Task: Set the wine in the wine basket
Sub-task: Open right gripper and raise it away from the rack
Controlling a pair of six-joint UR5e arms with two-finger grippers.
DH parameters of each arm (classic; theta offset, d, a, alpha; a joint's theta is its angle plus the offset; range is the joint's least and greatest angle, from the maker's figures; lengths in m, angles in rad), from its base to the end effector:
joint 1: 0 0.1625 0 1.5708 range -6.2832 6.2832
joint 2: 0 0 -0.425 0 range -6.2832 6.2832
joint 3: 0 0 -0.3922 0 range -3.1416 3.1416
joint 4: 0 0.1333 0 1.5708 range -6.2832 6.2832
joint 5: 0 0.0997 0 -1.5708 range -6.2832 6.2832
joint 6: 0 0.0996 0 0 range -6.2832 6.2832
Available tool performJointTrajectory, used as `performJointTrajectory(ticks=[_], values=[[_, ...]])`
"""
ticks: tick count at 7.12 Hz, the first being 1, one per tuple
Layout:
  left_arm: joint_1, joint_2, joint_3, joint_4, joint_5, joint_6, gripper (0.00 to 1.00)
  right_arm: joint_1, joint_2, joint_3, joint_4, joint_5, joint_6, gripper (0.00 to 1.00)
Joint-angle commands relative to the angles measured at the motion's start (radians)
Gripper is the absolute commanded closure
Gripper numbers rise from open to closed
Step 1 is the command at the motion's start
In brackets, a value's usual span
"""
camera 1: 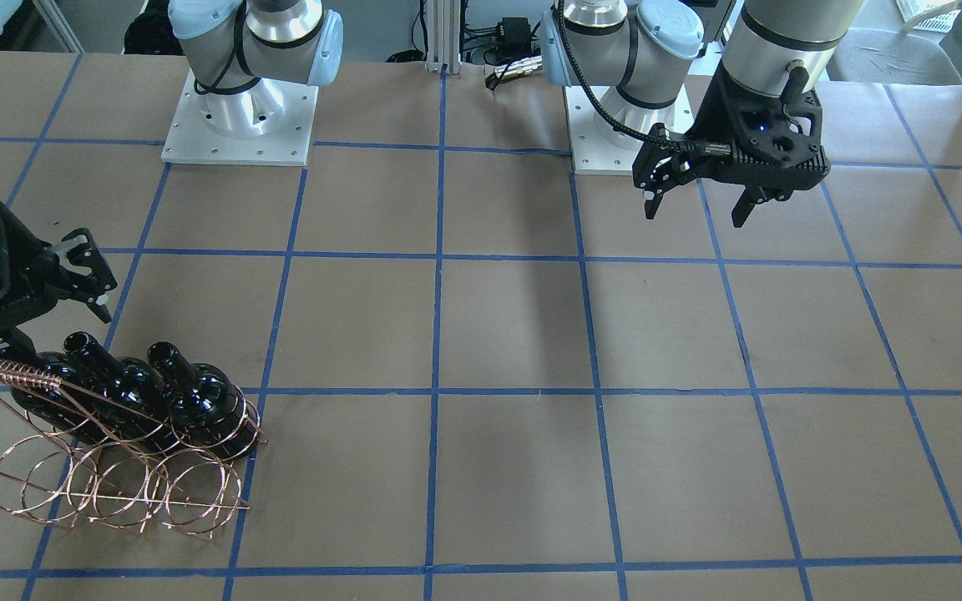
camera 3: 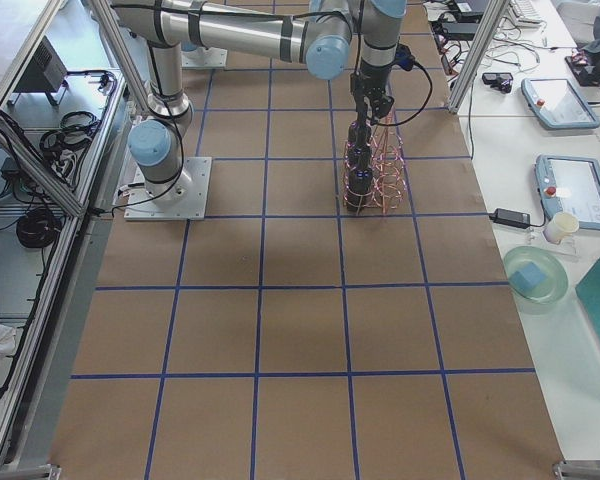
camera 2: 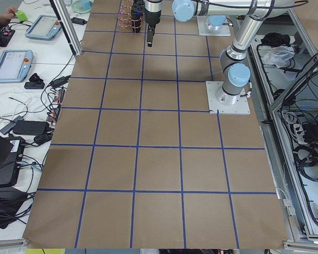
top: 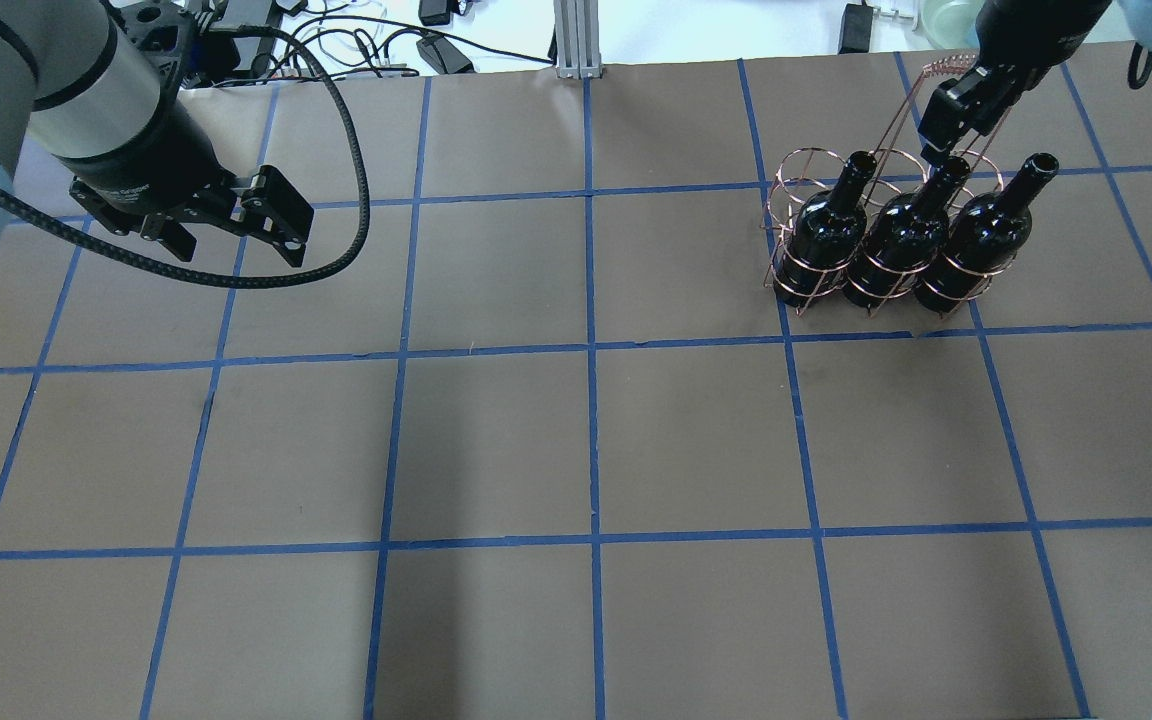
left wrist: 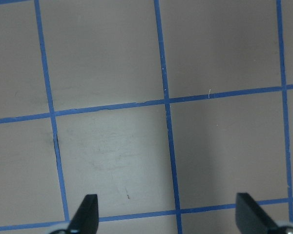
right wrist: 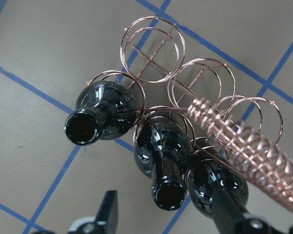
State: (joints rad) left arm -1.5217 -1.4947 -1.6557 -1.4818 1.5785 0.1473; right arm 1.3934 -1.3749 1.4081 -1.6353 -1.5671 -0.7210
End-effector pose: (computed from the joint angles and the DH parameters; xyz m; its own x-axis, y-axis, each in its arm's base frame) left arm -0.1094 -0.4732 0.4915 -0.9951 0.0970 -0.0194 0.0982 0.9921 -0.0781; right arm 0.0297 -0.5920 0.4699 -0.8558 -0.5170 0.0179 -0.5173 0.8554 -0.0259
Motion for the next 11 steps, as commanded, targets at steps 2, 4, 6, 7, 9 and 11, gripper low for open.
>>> performJointTrajectory(ticks=[2,4,6,7,9,11], values=[[0.0,0.004,0.001,0.0,0.0,0.0,0.0,0.028,-0.178,0.0,0.222,0.01,0.312,0.12],[0.0,0.004,0.002,0.006,-0.002,0.0,0.0,0.163,-0.226,-0.001,0.27,0.019,0.581,0.1],[0.0,0.023,0.002,0.002,-0.002,0.0,0.0,0.286,-0.22,0.002,0.29,0.016,0.801,0.11],[0.0,0.025,0.002,0.002,0.002,-0.002,0.0,0.288,-0.208,0.006,0.307,0.01,0.813,0.13],[0.0,0.031,0.007,0.005,-0.003,0.0,0.0,0.288,-0.199,0.021,0.255,0.016,0.813,0.14],[0.0,0.054,0.014,-0.008,-0.006,0.0,0.0,0.286,-0.199,0.04,0.203,0.009,0.796,0.13]])
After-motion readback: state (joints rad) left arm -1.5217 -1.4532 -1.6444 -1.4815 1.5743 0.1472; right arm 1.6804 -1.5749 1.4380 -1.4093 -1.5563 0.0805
